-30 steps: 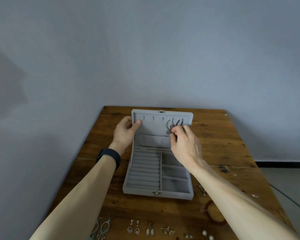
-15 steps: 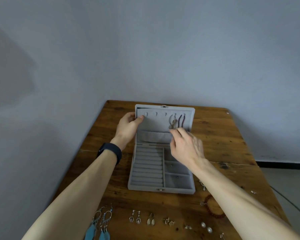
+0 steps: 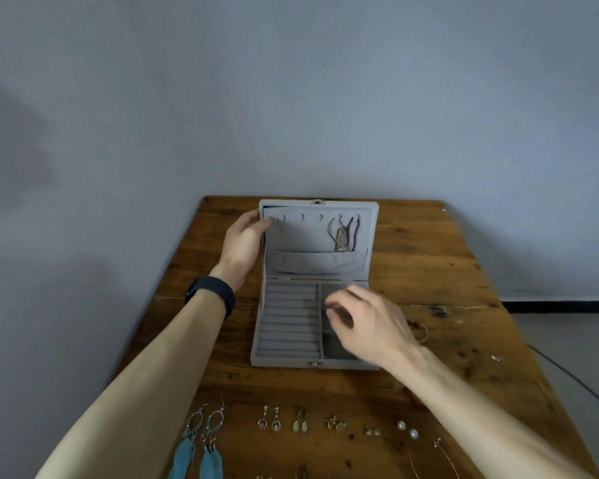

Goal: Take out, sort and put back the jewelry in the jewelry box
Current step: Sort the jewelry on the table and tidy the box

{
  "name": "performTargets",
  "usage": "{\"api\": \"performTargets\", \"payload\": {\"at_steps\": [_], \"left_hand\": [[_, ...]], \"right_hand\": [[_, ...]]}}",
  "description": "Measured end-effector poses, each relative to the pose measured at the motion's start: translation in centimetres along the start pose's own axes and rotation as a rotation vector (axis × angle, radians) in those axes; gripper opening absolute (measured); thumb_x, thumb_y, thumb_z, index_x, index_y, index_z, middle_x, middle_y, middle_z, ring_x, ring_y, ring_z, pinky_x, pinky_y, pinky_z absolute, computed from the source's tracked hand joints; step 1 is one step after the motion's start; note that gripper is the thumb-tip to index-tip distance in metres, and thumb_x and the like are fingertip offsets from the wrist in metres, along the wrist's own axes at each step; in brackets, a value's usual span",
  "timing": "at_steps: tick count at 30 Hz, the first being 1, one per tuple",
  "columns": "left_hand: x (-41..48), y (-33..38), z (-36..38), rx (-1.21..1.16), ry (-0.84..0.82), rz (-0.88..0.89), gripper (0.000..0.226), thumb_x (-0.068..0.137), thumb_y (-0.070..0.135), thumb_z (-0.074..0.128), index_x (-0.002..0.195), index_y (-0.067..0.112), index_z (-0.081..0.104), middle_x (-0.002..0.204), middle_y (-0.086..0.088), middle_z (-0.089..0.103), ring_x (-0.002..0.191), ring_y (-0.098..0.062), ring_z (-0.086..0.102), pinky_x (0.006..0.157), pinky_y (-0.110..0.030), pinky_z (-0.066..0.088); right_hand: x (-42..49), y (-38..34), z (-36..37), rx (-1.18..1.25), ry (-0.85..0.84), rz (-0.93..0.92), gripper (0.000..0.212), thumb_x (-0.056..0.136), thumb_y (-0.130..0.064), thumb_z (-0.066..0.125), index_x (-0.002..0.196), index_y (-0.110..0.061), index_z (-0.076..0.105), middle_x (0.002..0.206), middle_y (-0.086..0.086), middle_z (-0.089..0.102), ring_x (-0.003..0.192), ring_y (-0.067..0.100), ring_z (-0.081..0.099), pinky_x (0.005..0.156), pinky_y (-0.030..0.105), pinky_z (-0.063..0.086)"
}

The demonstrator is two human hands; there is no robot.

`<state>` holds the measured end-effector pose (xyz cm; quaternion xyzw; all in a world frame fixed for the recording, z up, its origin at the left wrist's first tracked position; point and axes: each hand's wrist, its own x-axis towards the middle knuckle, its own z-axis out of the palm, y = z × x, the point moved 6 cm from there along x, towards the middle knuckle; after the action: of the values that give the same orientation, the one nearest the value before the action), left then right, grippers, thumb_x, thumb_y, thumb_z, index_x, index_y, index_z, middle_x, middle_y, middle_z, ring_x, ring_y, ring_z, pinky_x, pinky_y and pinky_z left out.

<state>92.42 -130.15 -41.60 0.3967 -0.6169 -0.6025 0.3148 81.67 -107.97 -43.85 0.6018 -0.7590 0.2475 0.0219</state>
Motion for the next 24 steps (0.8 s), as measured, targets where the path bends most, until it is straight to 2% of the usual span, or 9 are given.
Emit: {"api": "performTargets", "payload": {"at_steps": [2,5,13,17,19,24], "left_hand": [[0.1,0.3,0.0,0.094,0.022,0.018,0.043,0.102,0.034,0.055,0.143,0.019,0.050,0.133,0.003,0.058,0.123,-0.019,0.055,0.108,-0.043,0.047],[-0.1,0.8,0.1,0.184,0.043,0.062,0.045,0.102,0.039,0.054,0.142,0.019,0.049,0.134,-0.002,0.056,0.125,-0.023,0.054,0.107,-0.046,0.047],[-1.8,0.9,-0.5,0.248,0.079,0.110,0.041,0.101,0.040,0.055,0.136,0.018,0.053,0.133,-0.008,0.059,0.122,-0.023,0.056,0.101,-0.043,0.051],[-2.4,0.5,-0.8,0.241,0.081,0.098,0.041,0.102,0.041,0.054,0.136,0.020,0.053,0.131,-0.006,0.061,0.120,-0.024,0.057,0.097,-0.040,0.053],[-2.6,0.3,-0.9,0.227,0.081,0.096,0.038,0.102,0.040,0.054,0.135,0.022,0.054,0.131,-0.006,0.061,0.120,-0.024,0.057,0.096,-0.039,0.052],[-2.8,0.2,-0.9,0.226,0.070,0.075,0.047,0.102,0.042,0.053,0.143,0.020,0.049,0.138,-0.007,0.057,0.124,-0.023,0.054,0.103,-0.043,0.049]], "right_hand": [[-2.1,-1.4,1.2,0.019,-0.101,-0.072,0.032,0.099,-0.046,0.051,0.119,-0.028,0.069,0.109,-0.010,0.064,0.095,0.010,0.056,0.071,0.026,0.052],[-4.2,-2.6,2.2,0.053,-0.149,-0.120,0.030,0.100,-0.042,0.051,0.112,-0.026,0.074,0.099,-0.008,0.069,0.090,0.013,0.058,0.068,0.031,0.054],[-5.6,-2.8,1.9,0.069,-0.131,-0.076,0.023,0.099,-0.033,0.058,0.107,-0.024,0.076,0.098,-0.007,0.072,0.087,0.015,0.060,0.067,0.028,0.052],[-6.5,-2.9,1.7,0.099,-0.141,-0.041,0.035,0.100,-0.045,0.048,0.107,-0.026,0.076,0.095,-0.010,0.070,0.083,0.011,0.056,0.067,0.029,0.052],[-6.9,-3.2,1.8,0.111,-0.161,-0.049,0.037,0.098,-0.050,0.049,0.113,-0.028,0.075,0.101,-0.011,0.071,0.088,0.011,0.057,0.070,0.028,0.053],[-7.4,-3.2,1.9,0.099,-0.137,-0.059,0.026,0.097,-0.037,0.061,0.117,-0.026,0.074,0.105,-0.008,0.072,0.090,0.015,0.059,0.073,0.030,0.053]]}}
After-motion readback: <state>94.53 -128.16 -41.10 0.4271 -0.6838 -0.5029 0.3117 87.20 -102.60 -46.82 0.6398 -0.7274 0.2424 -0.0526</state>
